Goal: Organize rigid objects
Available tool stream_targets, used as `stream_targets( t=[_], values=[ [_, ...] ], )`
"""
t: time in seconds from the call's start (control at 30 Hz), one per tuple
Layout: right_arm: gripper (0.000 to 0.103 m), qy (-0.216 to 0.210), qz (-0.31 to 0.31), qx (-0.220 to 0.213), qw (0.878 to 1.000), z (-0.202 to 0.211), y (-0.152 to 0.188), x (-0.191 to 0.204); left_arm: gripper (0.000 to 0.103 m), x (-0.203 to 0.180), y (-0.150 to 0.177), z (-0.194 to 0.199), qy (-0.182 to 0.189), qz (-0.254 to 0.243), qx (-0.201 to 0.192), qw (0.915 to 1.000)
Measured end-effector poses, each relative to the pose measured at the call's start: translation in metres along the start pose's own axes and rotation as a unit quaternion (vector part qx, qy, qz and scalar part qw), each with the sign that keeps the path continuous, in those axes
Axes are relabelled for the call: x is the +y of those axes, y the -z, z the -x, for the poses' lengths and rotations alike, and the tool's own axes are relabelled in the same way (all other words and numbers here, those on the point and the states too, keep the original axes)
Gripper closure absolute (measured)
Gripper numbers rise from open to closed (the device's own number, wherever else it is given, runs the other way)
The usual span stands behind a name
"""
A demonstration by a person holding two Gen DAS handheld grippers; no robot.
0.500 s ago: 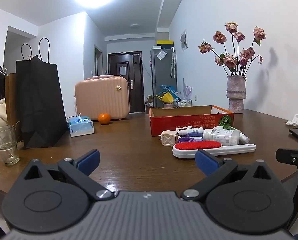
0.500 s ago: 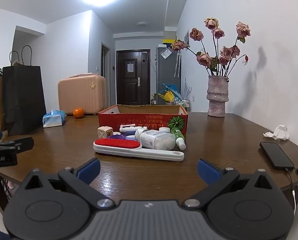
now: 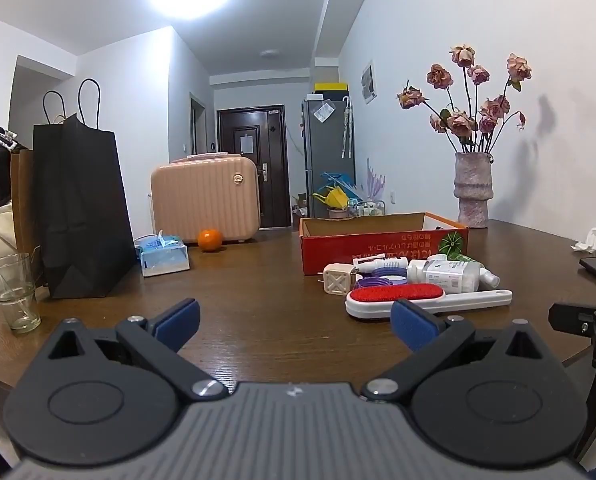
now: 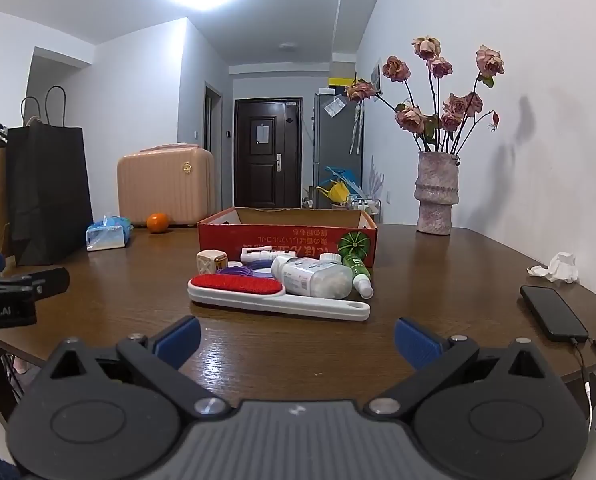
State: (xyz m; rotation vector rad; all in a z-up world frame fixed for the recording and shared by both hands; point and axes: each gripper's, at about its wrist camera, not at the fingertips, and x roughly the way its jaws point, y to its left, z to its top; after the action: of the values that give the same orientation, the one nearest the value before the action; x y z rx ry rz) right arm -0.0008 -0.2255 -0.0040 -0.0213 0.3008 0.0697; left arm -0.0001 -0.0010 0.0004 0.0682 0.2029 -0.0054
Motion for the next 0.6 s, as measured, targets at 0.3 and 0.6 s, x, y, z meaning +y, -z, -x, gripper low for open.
stream_targets(
  t=[0.3, 0.6],
  values=[
    [0.000, -0.001, -0.001, 0.005, 1.000, 0.0038, 0.0063, -0.0020, 0.000, 0.0001, 0.0011, 0.0005, -0.002, -0.002, -0.002, 1.0000],
    [0.000, 0.000, 0.001, 0.007, 1.000, 0.0022, 0.0062, -0.0019, 0.000, -0.0020, 0.0010, 0.0017, -0.001, -0.006, -0.003, 1.0000]
  ],
)
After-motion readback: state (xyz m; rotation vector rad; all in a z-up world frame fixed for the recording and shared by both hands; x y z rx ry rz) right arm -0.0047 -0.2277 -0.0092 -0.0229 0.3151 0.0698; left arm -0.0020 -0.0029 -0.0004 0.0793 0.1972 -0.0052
